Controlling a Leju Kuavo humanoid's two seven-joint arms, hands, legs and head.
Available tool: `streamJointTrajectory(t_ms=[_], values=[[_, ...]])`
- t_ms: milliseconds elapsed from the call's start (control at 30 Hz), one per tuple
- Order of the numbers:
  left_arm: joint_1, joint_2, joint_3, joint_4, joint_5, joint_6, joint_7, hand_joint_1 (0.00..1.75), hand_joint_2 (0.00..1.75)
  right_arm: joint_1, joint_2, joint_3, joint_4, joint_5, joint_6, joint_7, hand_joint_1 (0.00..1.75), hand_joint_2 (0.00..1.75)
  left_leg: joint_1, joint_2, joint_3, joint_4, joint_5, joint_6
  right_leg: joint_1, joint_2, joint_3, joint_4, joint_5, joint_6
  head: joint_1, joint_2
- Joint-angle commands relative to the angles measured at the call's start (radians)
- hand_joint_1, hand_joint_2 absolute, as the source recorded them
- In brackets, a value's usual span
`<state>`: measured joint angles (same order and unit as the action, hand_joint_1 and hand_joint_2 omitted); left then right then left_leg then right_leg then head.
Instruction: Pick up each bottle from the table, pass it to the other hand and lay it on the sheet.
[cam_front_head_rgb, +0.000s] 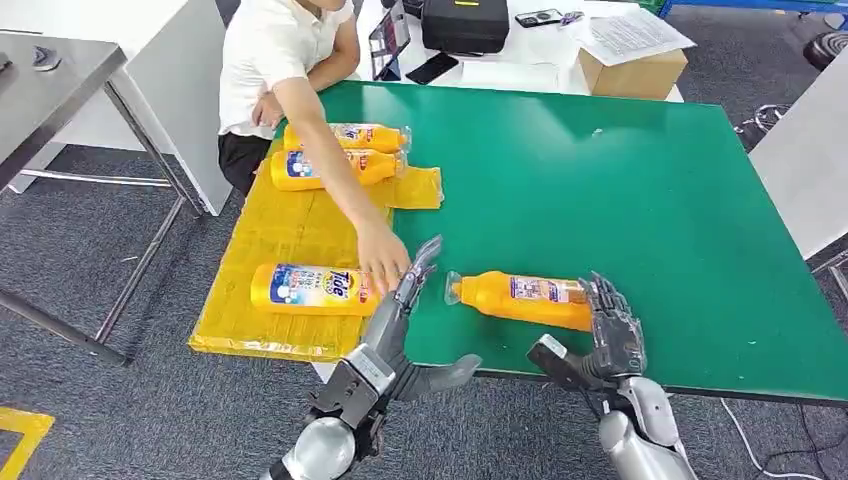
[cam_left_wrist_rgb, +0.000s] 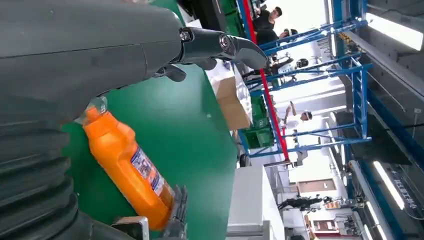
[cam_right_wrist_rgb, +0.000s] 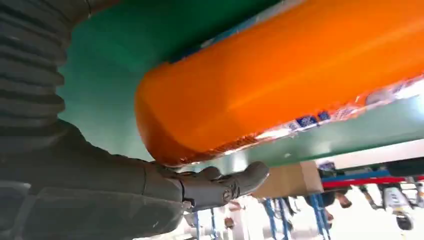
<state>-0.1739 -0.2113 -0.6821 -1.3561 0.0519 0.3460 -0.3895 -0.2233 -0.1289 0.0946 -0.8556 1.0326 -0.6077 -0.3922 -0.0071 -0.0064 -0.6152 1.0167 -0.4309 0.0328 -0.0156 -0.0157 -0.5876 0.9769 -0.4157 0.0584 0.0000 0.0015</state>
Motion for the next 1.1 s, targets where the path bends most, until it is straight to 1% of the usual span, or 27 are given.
streamJointTrajectory(t_ms=[33, 167, 233, 300, 467, 533, 567, 600, 733, 800, 867, 933, 1000, 1067, 1100], values=[[-0.013, 0.036, -0.018, 0.027, -0.001, 0.0, 0.006, 0.0, 1.75, -0.051, -0.02, 0.061, 0.115, 0.011, 0.007, 0.014, 0.0, 1.75, 0.001, 0.002, 0.003, -0.001, 0.0, -0.001, 0.0, 0.002, 0.002, -0.001, 0.0, -0.001, 0.0, 0.0], [-0.014, 0.035, -0.014, 0.005, -0.025, 0.008, 0.005, 0.0, 1.75, -0.051, -0.025, 0.104, 0.115, 0.026, 0.024, 0.048, 0.0, 1.75, 0.001, 0.003, 0.006, -0.001, -0.001, -0.002, 0.0, 0.003, 0.005, -0.002, 0.0, -0.002, 0.0, 0.0], [-0.015, 0.035, -0.014, -0.001, -0.032, 0.002, 0.011, 0.0, 1.75, -0.05, -0.03, 0.113, 0.11, -0.003, 0.069, 0.05, 0.0, 1.75, 0.0, 0.002, 0.004, -0.001, 0.0, -0.001, 0.0, 0.002, 0.003, -0.001, 0.0, -0.002, 0.0, 0.0], [-0.016, 0.035, -0.018, -0.007, -0.037, -0.005, 0.013, 0.0, 1.75, -0.049, -0.036, 0.125, 0.111, -0.008, 0.082, 0.059, 0.0, 1.75, 0.0, 0.002, 0.006, -0.001, -0.001, -0.002, 0.0, 0.003, 0.005, -0.001, 0.0, -0.002, 0.0, 0.0], [-0.018, 0.033, -0.022, -0.013, -0.043, -0.012, 0.016, 0.0, 1.75, -0.053, -0.053, 0.158, 0.118, 0.026, 0.085, 0.085, 0.0, 1.75, 0.0, 0.003, 0.007, -0.001, 0.0, -0.002, 0.0, 0.002, 0.005, -0.001, 0.0, -0.002, 0.0, 0.0], [-0.02, 0.03, -0.019, -0.011, -0.046, -0.015, 0.018, 0.0, 1.75, -0.078, -0.072, 0.202, 0.145, 0.107, 0.05, 0.139, 0.0, 1.75, 0.0, 0.003, 0.008, -0.001, -0.001, -0.002, 0.0, 0.003, 0.007, -0.001, 0.0, -0.002, 0.0, 0.0], [-0.02, 0.028, -0.018, -0.01, -0.046, -0.018, 0.019, 0.0, 1.75, -0.094, -0.08, 0.215, 0.155, 0.125, 0.042, 0.148, 0.0, 1.75, 0.0, 0.003, 0.008, -0.001, 0.0, -0.002, 0.0, 0.002, 0.007, -0.002, 0.0, -0.002, 0.0, 0.0], [-0.021, 0.028, -0.017, -0.009, -0.046, -0.019, 0.019, 0.0, 1.75, -0.104, -0.082, 0.222, 0.159, 0.132, 0.045, 0.151, 0.0, 1.75, 0.0, 0.004, 0.009, -0.001, -0.001, -0.002, 0.0, 0.004, 0.007, -0.001, 0.001, -0.003, 0.0, 0.0], [-0.025, 0.024, -0.016, -0.006, -0.045, -0.021, 0.019, 0.0, 1.75, -0.136, -0.084, 0.244, 0.163, 0.156, 0.066, 0.16, 0.0, 1.75, 0.0, 0.003, 0.01, 0.0, 0.0, -0.001, 0.0, 0.003, 0.008, -0.001, 0.001, -0.002, 0.0, 0.0], [-0.029, 0.021, -0.017, -0.004, -0.044, -0.023, 0.019, 0.0, 1.75, -0.164, -0.083, 0.27, 0.196, 0.185, 0.066, 0.19, 0.0, 1.75, 0.0, 0.004, 0.01, 0.0, 0.0, -0.002, 0.0, 0.004, 0.008, -0.001, 0.001, -0.003, 0.0, 0.0], [-0.029, 0.018, -0.014, -0.006, -0.038, -0.021, 0.021, 0.0, 1.75, -0.175, -0.071, 0.266, 0.215, 0.17, 0.088, 0.192, 0.0, 1.75, 0.001, 0.006, 0.011, -0.001, 0.0, -0.003, 0.0, 0.006, 0.009, -0.002, 0.002, -0.004, 0.0, 0.0], [-0.029, 0.015, -0.01, -0.005, -0.024, -0.021, 0.027, 0.0, 1.75, -0.189, -0.073, 0.285, 0.241, 0.196, 0.095, 0.226, 0.0, 1.75, 0.0, 0.006, 0.011, -0.001, 0.0, -0.002, 0.0, 0.005, 0.009, -0.002, 0.002, -0.004, 0.0, 0.0], [-0.028, 0.019, -0.014, -0.007, -0.018, -0.025, 0.028, 0.0, 1.75, -0.202, -0.078, 0.302, 0.26, 0.23, 0.062, 0.264, 0.0, 1.75, 0.0, 0.004, 0.012, -0.001, 0.0, -0.002, 0.0, 0.003, 0.01, -0.002, 0.003, -0.006, 0.0, 0.0], [-0.025, 0.021, -0.015, -0.012, -0.017, -0.027, 0.029, 0.0, 1.75, -0.208, -0.078, 0.31, 0.264, 0.249, 0.063, 0.29, 0.0, 1.75, 0.0, 0.004, 0.011, -0.001, 0.0, -0.001, 0.0, 0.003, 0.009, -0.001, 0.003, -0.004, 0.0, 0.0], [-0.025, 0.02, -0.012, -0.008, -0.015, -0.025, 0.031, 0.0, 1.75, -0.209, -0.072, 0.303, 0.268, 0.239, 0.082, 0.294, 0.0, 1.75, 0.0, 0.005, 0.012, -0.001, 0.0, -0.002, 0.0, 0.004, 0.009, -0.001, 0.003, -0.005, 0.0, 0.0]])
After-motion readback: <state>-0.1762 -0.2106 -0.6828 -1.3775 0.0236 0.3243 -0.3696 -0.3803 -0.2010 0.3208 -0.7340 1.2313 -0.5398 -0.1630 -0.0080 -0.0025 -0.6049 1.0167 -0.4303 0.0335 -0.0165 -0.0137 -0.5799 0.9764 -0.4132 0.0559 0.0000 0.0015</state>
